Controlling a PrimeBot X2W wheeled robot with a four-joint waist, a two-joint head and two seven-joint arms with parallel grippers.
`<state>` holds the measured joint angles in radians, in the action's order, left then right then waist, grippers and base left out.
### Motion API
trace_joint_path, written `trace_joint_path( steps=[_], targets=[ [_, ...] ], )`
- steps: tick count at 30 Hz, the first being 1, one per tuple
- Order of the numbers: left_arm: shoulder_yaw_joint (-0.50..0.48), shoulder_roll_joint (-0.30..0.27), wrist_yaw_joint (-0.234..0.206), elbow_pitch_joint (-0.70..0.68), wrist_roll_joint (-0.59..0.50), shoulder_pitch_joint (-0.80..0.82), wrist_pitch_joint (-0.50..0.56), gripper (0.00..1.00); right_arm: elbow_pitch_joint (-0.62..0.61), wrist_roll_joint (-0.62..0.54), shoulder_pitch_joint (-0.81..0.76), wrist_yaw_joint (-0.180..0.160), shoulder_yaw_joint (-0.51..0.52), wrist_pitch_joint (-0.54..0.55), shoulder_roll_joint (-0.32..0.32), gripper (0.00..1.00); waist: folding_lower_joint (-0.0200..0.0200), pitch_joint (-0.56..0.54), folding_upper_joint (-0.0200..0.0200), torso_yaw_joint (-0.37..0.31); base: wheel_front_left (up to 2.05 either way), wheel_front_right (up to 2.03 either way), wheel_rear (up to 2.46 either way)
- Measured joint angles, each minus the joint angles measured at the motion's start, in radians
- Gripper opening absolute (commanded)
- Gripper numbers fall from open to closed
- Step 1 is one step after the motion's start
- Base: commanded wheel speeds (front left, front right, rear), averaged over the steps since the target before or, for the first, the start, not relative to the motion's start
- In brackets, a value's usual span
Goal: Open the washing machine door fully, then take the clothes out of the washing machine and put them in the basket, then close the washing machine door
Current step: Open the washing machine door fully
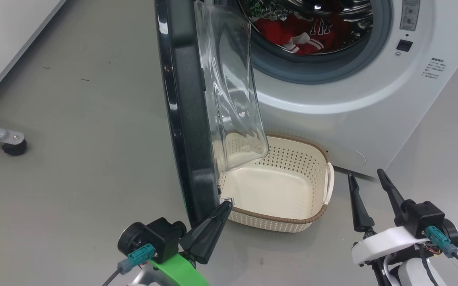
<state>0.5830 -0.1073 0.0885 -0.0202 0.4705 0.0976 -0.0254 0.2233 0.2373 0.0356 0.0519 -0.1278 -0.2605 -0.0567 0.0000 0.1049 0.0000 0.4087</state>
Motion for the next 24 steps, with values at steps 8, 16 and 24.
trace_joint_path(
  steps=[8,16,24],
  targets=[
    [-0.024,0.008,-0.023,0.018,-0.001,0.0,-0.027,0.0,0.0,-0.01,0.0,0.003,0.003,0.0,0.001,1.0,0.0,0.0,0.0,0.004,0.0,0.0,0.0],
    [-0.06,0.008,-0.05,0.045,-0.001,0.0,-0.053,0.0,0.0,-0.018,0.0,0.008,0.007,0.0,0.001,1.0,0.0,-0.003,0.0,0.011,0.0,0.0,0.0],
    [-0.131,0.0,-0.093,0.08,0.0,0.0,-0.082,0.0,0.0,-0.027,0.0,0.009,0.006,0.0,0.003,1.0,0.0,-0.004,0.0,0.02,0.0,0.0,0.0]
  ],
)
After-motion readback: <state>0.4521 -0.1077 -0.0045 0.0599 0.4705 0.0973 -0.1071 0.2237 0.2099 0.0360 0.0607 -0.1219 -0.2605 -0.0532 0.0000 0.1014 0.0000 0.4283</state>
